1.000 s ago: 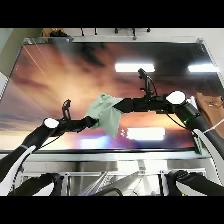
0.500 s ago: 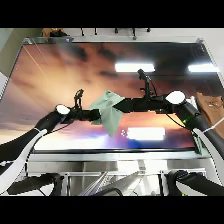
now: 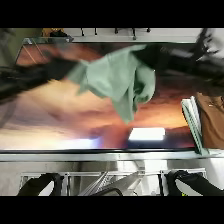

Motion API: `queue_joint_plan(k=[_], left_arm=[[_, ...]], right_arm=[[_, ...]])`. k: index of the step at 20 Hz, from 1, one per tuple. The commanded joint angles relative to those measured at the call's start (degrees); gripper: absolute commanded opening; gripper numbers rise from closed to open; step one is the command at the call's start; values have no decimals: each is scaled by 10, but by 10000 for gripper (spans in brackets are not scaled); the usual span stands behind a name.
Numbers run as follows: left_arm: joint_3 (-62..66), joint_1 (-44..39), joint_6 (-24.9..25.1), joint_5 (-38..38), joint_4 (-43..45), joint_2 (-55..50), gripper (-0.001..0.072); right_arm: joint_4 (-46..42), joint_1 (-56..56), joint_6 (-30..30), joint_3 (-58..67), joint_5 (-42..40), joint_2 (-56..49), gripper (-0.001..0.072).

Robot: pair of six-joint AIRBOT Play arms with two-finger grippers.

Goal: Fold the shirts.

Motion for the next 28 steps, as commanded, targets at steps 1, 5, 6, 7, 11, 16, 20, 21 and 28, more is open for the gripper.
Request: queue_joint_plan(k=[1,5,6,7,11,16,20,21,28], left_arm=[[118,48,-19,-2,-9,85,15],[160,128,-30,-55,-3,121,15],[159,155,-46,-82,30,123,15],[157,181,-74,-117,81,121,16],[17,231,-79,-188,110,91,16],[-276,134,11,-74,111,-26,16],[-362,104,51,10,109,-167,16],[-358,106,56,4,110,-192,16],[-261,128,69,-93,111,-263,16]], right_arm=[[6,-9,-2,123,10,10,21],[6,-9,21,153,41,21,21],[1,-9,24,151,58,18,21],[-19,-9,39,148,73,10,21],[-81,0,87,82,145,-88,22],[-81,77,7,-85,86,-297,28],[-43,74,5,-94,99,-433,246],[-47,61,5,-94,104,-432,246],[-216,-41,110,-137,200,-267,268]])
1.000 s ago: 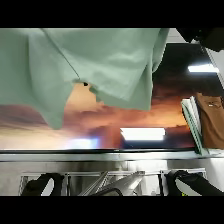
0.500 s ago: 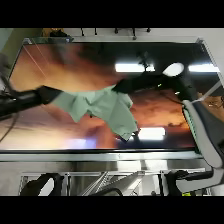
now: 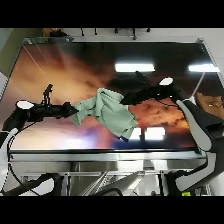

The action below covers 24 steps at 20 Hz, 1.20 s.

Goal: Fold the shirts.

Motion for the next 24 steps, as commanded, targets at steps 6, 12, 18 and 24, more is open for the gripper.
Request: queue_joint_plan(k=[6,12,18,24], left_arm=[[31,3,8,-26,3,-22,19],[32,3,26,-11,35,-22,692],[19,-11,27,87,47,-22,689],[-51,-47,26,240,44,-24,633]], right_arm=[[-139,-20,71,-259,-112,168,520],[-27,5,-7,-271,-171,123,515],[74,15,-69,-271,-198,88,429],[149,17,-110,-270,-195,63,39]])
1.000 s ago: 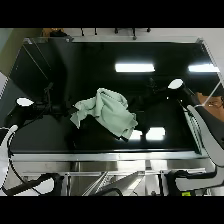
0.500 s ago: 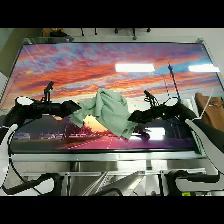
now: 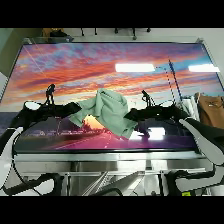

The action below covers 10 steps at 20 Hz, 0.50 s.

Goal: Fold the shirts.

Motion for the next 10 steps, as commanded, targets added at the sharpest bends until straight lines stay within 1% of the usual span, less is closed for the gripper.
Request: queue_joint_plan(k=[1,2,3,4,5,7,9,10], left_arm=[[-25,-19,0,99,-3,-9,398],[-16,-25,0,98,-2,-25,187],[-1,-30,0,90,-3,-46,124],[17,-31,0,72,-3,-65,18],[45,-31,-6,47,-3,-83,16],[102,-19,-26,-4,-3,-86,13],[169,5,-38,-57,-3,-47,13],[208,17,-47,-75,-4,-15,13]], right_arm=[[66,1,-36,1,-2,-8,22],[75,1,-38,2,-2,-8,22],[74,1,-48,4,1,-7,22],[74,1,-50,9,12,-7,22],[74,-1,-50,18,27,-7,22],[75,-12,-48,54,77,5,22],[84,-39,-24,121,121,33,22],[103,-60,-17,171,144,50,21]])
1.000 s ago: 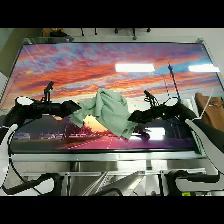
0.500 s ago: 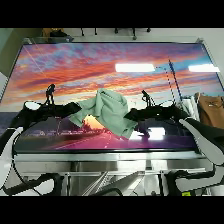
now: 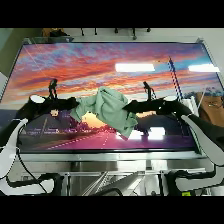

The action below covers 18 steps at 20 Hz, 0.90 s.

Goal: Fold the shirts.

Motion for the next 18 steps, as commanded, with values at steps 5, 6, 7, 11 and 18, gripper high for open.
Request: queue_joint_plan(k=[5,6,7,11,18], left_arm=[[388,102,-43,-76,0,228,13],[454,118,-46,-71,0,251,13],[523,138,-46,-71,5,273,13],[665,244,-45,-70,5,339,14],[483,298,-15,-51,-16,415,14]], right_arm=[[121,-155,75,419,111,92,21],[130,-181,85,494,110,100,21],[132,-203,95,559,104,109,21],[111,-266,94,674,54,175,21],[3,-299,85,594,92,216,21]])
